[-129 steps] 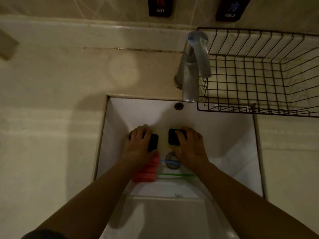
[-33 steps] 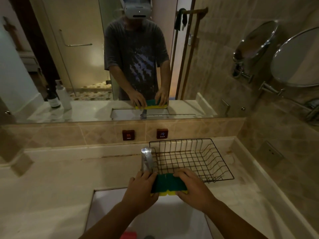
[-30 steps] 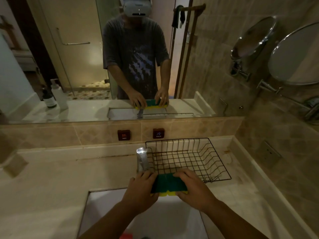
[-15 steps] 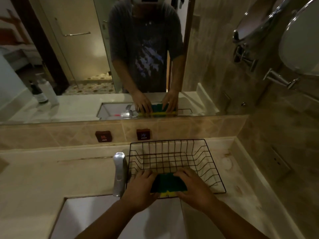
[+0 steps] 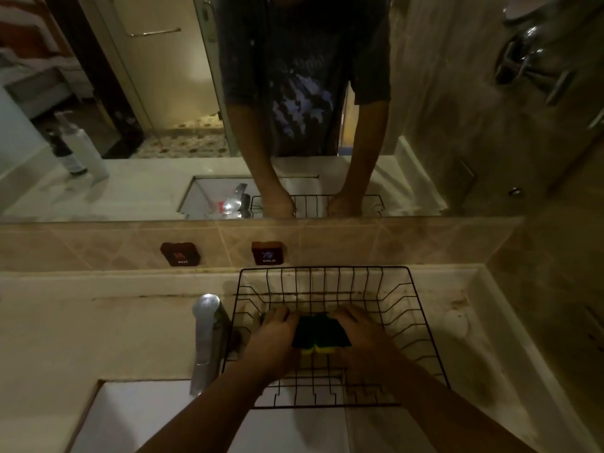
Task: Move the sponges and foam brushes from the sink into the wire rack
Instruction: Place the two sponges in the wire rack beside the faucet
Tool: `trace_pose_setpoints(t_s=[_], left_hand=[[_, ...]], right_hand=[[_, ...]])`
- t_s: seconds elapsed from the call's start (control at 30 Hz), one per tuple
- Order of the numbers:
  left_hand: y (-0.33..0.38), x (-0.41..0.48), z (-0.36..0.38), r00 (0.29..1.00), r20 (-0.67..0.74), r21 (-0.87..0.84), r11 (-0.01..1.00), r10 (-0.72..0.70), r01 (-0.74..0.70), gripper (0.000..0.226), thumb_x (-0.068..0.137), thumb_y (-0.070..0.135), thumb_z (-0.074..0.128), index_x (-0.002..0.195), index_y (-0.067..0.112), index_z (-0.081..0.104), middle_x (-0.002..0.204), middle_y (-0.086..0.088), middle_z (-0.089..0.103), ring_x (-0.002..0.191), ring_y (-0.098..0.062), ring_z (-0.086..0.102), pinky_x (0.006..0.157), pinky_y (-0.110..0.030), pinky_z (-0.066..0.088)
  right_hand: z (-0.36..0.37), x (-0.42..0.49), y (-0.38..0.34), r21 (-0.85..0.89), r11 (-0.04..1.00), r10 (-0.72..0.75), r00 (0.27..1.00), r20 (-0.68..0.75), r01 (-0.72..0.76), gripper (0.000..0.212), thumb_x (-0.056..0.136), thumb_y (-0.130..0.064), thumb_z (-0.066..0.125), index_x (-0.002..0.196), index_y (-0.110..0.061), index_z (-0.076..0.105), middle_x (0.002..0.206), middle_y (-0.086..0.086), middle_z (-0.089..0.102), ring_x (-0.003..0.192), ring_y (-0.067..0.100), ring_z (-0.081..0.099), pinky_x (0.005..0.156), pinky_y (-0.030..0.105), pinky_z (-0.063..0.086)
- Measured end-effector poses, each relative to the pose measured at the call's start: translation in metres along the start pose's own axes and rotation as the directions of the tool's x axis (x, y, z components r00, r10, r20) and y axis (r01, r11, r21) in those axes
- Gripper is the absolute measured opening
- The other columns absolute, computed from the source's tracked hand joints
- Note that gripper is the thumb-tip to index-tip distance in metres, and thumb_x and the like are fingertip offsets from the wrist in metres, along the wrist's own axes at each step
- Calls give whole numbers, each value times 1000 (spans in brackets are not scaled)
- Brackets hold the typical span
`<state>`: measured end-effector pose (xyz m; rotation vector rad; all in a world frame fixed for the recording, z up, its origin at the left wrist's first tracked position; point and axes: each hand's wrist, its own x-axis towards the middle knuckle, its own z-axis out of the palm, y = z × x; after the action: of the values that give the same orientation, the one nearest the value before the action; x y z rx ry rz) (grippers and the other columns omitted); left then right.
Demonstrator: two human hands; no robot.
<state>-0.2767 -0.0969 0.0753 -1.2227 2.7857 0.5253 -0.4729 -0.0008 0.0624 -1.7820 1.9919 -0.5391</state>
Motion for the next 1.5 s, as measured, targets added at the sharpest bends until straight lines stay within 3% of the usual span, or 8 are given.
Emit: trace_pose_setpoints(t_s=[0.1, 0.23, 0.33, 0.53, 0.67, 1.2, 1.33, 1.5], left_hand=[[-5, 15, 5, 1000, -17, 61, 998, 12, -11, 64, 86, 34, 65, 144, 24, 39, 141, -2, 43, 132, -23, 36, 120, -44, 18], [-14, 33, 11, 998, -62, 56, 998, 4, 0, 66, 84, 33, 68, 143, 23, 40, 140, -3, 43, 127, -24, 37, 112, -36, 29], [-20, 44, 15, 996, -90, 29, 999, -12, 14, 69, 84, 29, 69, 145, 22, 38, 143, -3, 41, 130, -24, 34, 113, -36, 31], [-22, 55, 21, 986, -155, 18, 998, -63, 67, 68, 85, 29, 67, 146, 25, 36, 147, -1, 42, 136, -25, 31, 113, -40, 27], [-23, 57, 21, 982, -171, 3, 997, -77, 79, 66, 89, 29, 64, 148, 24, 35, 149, 0, 42, 137, -25, 30, 110, -40, 28], [-22, 50, 27, 981, -192, -29, 999, -26, 21, 61, 95, 20, 59, 151, 14, 35, 156, -10, 33, 142, -30, 26, 116, -38, 28], [-20, 48, 24, 978, -203, -56, 998, -50, 39, 54, 96, 20, 58, 147, 12, 42, 146, -12, 38, 134, -29, 32, 111, -33, 34], [-20, 48, 20, 983, -175, -31, 998, -54, 50, 56, 97, 24, 56, 149, 13, 39, 149, -11, 37, 138, -32, 28, 114, -35, 30]], right_hand=[[5, 15, 9, 12, 1000, 10, 998, 54, -11, 64, 79, -27, 73, 136, -23, 44, 135, -1, 41, 120, 17, 43, 97, 24, 39], [9, 31, 16, 30, 1000, -3, 999, 42, 2, 60, 79, -21, 75, 133, -20, 47, 135, 0, 43, 122, 18, 44, 97, 23, 38], [9, 41, 20, -3, 999, -37, 999, 32, 37, 61, 81, -30, 73, 135, -19, 47, 138, 3, 44, 121, 20, 44, 97, 26, 39], [9, 55, 26, -129, 987, -109, 988, -110, 95, 49, 86, -43, 65, 126, -17, 55, 126, 4, 56, 117, 24, 47, 97, 38, 42], [13, 56, 28, -203, 976, -119, 978, -172, 83, 52, 74, -37, 68, 122, -21, 56, 124, -2, 59, 120, 24, 46, 95, 39, 38], [22, 59, 34, -260, 960, -142, 979, -146, 101, 54, 68, -31, 80, 117, -23, 58, 127, -1, 57, 115, 24, 45, 90, 44, 48], [21, 58, 33, -249, 964, -137, 976, -170, 92, 48, 72, -32, 78, 116, -22, 60, 128, 1, 55, 116, 26, 46, 90, 43, 48], [21, 58, 31, -240, 967, -124, 980, -157, 84, 46, 74, -34, 75, 115, -17, 62, 123, 5, 55, 112, 29, 49, 88, 45, 49]])
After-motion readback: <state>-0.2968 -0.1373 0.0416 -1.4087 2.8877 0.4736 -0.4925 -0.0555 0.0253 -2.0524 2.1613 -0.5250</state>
